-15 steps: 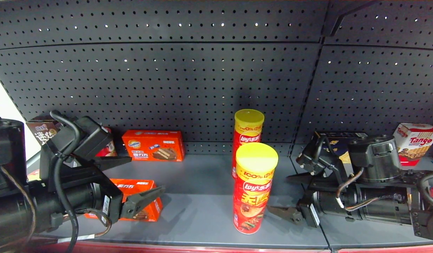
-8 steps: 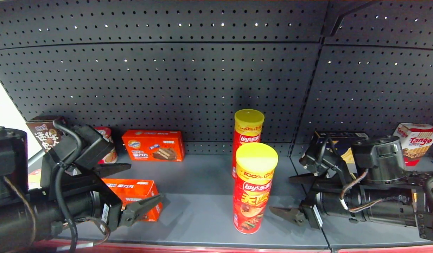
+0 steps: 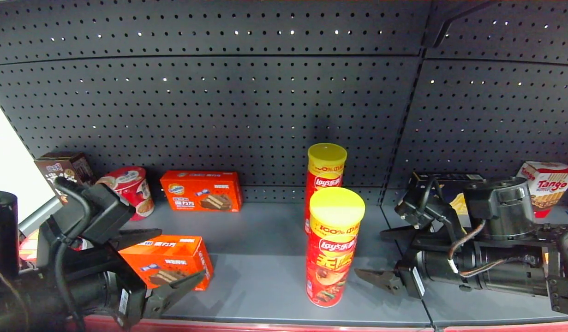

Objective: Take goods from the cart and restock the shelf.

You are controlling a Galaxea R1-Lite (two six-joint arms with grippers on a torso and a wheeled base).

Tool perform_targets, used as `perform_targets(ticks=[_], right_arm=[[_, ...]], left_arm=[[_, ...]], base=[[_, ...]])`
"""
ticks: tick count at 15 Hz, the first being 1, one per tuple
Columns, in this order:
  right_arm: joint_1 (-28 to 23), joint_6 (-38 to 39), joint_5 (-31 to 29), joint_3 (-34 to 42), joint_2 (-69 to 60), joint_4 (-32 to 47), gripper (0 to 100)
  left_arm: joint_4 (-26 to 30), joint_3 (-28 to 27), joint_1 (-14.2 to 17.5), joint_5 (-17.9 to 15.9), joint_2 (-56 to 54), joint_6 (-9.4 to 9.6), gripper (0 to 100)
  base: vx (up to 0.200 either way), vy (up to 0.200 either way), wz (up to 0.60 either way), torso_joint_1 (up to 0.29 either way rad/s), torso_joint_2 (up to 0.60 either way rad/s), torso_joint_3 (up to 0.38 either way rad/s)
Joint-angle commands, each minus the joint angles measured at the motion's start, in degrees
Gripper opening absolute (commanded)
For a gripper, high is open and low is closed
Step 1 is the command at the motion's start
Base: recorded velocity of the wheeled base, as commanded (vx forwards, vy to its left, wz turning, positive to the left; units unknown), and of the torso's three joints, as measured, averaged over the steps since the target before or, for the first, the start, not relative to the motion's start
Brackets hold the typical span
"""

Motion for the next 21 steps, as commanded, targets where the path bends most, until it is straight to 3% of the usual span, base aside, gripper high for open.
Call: perform_targets(ticks=[1, 3, 7, 8, 11, 18, 21], right_arm=[[-0.4, 0.1, 0.0, -0.5, -1.4, 0.0, 100], [-1.9, 0.3, 0.0, -1.4, -4.8, 0.0, 100], [-7.5, 1.8, 0.1, -1.4, -13.8, 0.0, 100], [-10.0, 3.7, 0.1, -0.9, -17.7, 0.1, 100], [-14.8, 4.5, 0.2, -0.1, -22.3, 0.1, 100], [-24.1, 4.7, 0.3, 6.7, -35.8, 0.8, 100], [-26.7, 6.3, 0.0, 11.9, -42.8, 2.7, 100]], left_arm=[[0.1, -2.0, 0.0, 0.0, -0.2, -0.03, 100], [0.2, -5.8, 0.6, 0.4, -0.2, -0.21, 100], [0.7, -5.6, 6.7, 0.6, -7.2, -0.21, 100], [0.8, -5.4, 11.5, 0.4, -10.3, -0.21, 100], [0.8, -5.3, 17.7, 0.1, -14.6, -0.21, 100], [5.6, 0.7, 24.5, 1.0, -26.8, -0.21, 100], [9.2, 2.4, 25.8, 4.7, -32.6, -0.21, 100]], base=[[0.0, 0.0, 0.0, 0.0, 0.0, 0.0], [0.0, 0.0, 0.0, 0.0, 0.0, 0.0], [0.0, 0.0, 0.0, 0.0, 0.0, 0.0], [0.0, 0.0, 0.0, 0.0, 0.0, 0.0], [0.0, 0.0, 0.0, 0.0, 0.0, 0.0], [0.0, 0.0, 0.0, 0.0, 0.0, 0.0], [0.0, 0.0, 0.0, 0.0, 0.0, 0.0]])
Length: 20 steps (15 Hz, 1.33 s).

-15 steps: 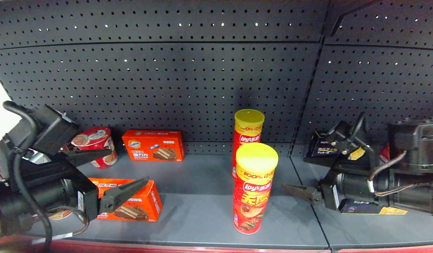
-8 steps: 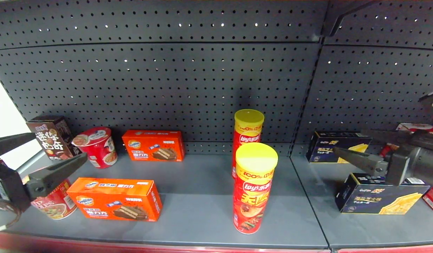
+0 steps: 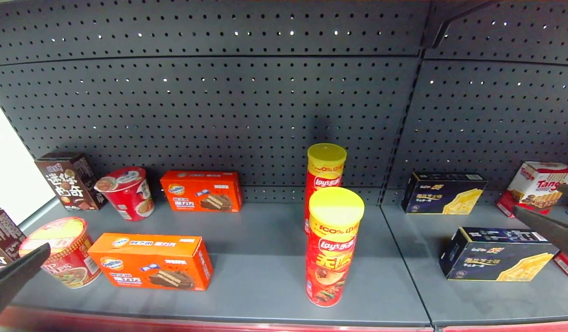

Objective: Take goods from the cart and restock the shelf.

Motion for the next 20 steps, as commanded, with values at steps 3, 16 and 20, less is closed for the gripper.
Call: perform_targets(ticks=[3, 16, 20], right_arm=[[-3.4, 0.2, -1.4, 5.0, -11.6, 3.6, 100], [-1.6, 3.5, -10.0, 24.8, -34.2, 4.2, 100], [1.5, 3.8, -8.5, 28.7, -42.7, 9.7, 100]], left_arm=[[4.8, 1.6, 0.6, 5.5, -12.1, -0.34, 100], [11.3, 20.4, -1.7, 4.9, -40.8, -3.15, 100], [10.0, 25.6, -1.7, 3.9, -41.3, -4.12, 100]], base=[[0.0, 0.0, 0.0, 0.0, 0.0, 0.0], [0.0, 0.0, 0.0, 0.0, 0.0, 0.0], [0.0, 0.0, 0.0, 0.0, 0.0, 0.0]])
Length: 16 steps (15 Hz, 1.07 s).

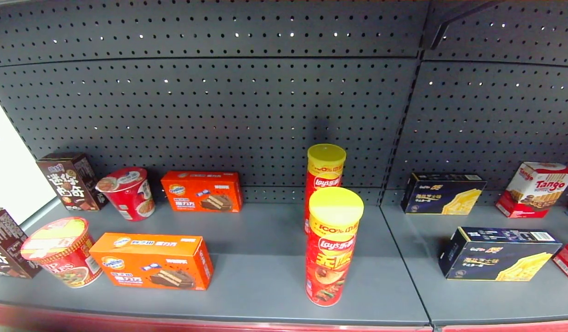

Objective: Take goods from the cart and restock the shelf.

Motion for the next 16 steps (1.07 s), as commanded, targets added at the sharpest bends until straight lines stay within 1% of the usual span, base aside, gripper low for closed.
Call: perform_targets(ticks=[1, 2, 3, 4, 5, 7, 9, 10, 11, 12, 13, 14, 15, 16], right_arm=[[1.9, 0.9, 0.0, 2.3, -10.6, 5.3, 100], [2.0, 2.3, -1.1, 2.3, -11.4, 7.2, 100], [2.0, 3.3, -1.3, 2.3, -11.3, 5.9, 100], [2.0, 3.5, -0.6, 2.3, -11.3, 6.7, 100], [2.0, 3.1, 1.3, 2.3, -11.3, 8.5, 100], [2.0, 1.7, 9.0, 2.3, -11.3, 9.7, 100], [1.0, 1.8, 8.6, 2.2, -11.1, 10.2, 100], [-0.1, 2.5, 4.5, 2.3, -11.2, 9.9, 100], [-0.1, 2.8, -0.9, 2.3, -11.2, 9.8, 100], [-0.1, 2.8, -2.5, 2.3, -11.2, 9.8, 100], [0.0, 2.8, -7.6, 2.3, -11.2, 10.2, 100], [0.0, 2.1, -5.0, 2.3, -11.2, 11.2, 100], [0.2, 1.2, -1.9, 2.3, -11.2, 14.4, 100], [0.2, 1.5, -1.3, 2.3, -11.2, 14.2, 100]], left_arm=[[-1.6, 2.7, 0.0, -0.7, -0.6, -0.14, 100], [-2.3, 2.9, 0.0, -1.7, -0.5, -0.22, 100], [-2.5, 2.9, 0.0, -2.2, -0.5, -0.93, 100], [-2.5, 2.9, -0.1, -3.1, -0.5, -1.54, 100], [-2.3, 2.8, -0.1, -5.4, -0.5, -1.63, 100], [-2.3, 2.9, -0.1, -12.3, -0.5, -1.45, 100], [-2.4, 2.8, 0.0, -12.1, -0.4, -1.63, 100], [-2.6, 2.9, 0.0, -7.7, -0.5, -2.16, 100], [-2.7, 2.9, 0.0, -4.5, -0.5, -2.86, 100], [-2.8, 2.9, 0.0, -4.2, -0.5, -2.77, 100], [-2.8, 2.9, 0.0, -4.1, -0.6, -2.6, 100], [-2.8, 2.9, 0.0, -4.1, -0.6, -2.24, 100], [-2.8, 2.9, 0.0, -4.5, -0.6, -1.89, 100], [-2.7, 2.9, 0.0, -6.2, -0.5, -1.81, 100]], base=[[0.0, 0.0, 0.0, 0.0, 0.0, 0.0], [0.0, 0.0, 0.0, 0.0, 0.0, 0.0], [0.0, 0.0, 0.0, 0.0, 0.0, 0.0], [0.0, 0.0, 0.0, 0.0, 0.0, 0.0], [0.0, 0.0, 0.0, 0.0, 0.0, 0.0], [0.0, 0.0, 0.0, 0.0, 0.0, 0.0], [0.0, 0.0, 0.0, 0.0, 0.0, 0.0], [0.0, 0.0, 0.0, 0.0, 0.0, 0.0], [0.0, 0.0, 0.0, 0.0, 0.0, 0.0], [0.0, 0.0, 0.0, 0.0, 0.0, 0.0], [0.0, 0.0, 0.0, 0.0, 0.0, 0.0], [0.0, 0.0, 0.0, 0.0, 0.0, 0.0], [0.0, 0.0, 0.0, 0.0, 0.0, 0.0], [0.0, 0.0, 0.0, 0.0, 0.0, 0.0]])
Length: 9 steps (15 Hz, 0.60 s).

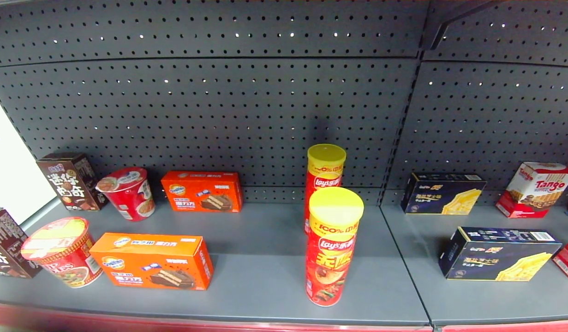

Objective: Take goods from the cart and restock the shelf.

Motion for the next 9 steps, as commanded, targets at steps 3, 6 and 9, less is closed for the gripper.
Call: perform_targets(ticks=[3, 6, 9], right_arm=[[0.1, 0.4, 0.6, 0.0, 0.3, 0.1, 100], [0.1, 0.4, 0.6, 0.0, 0.3, 0.1, 100], [0.1, 0.4, 0.6, 0.0, 0.3, 0.0, 100]], left_arm=[[0.0, 0.0, -0.1, -7.6, 0.1, 0.08, 100], [0.2, -0.1, 0.0, -7.7, 0.1, 0.17, 100], [0.3, 0.2, 0.0, 3.4, 0.1, -0.09, 100]], base=[[0.0, 0.0, 0.0, 0.0, 0.0, 0.0], [0.0, 0.0, 0.0, 0.0, 0.0, 0.0], [0.0, 0.0, 0.0, 0.0, 0.0, 0.0]])
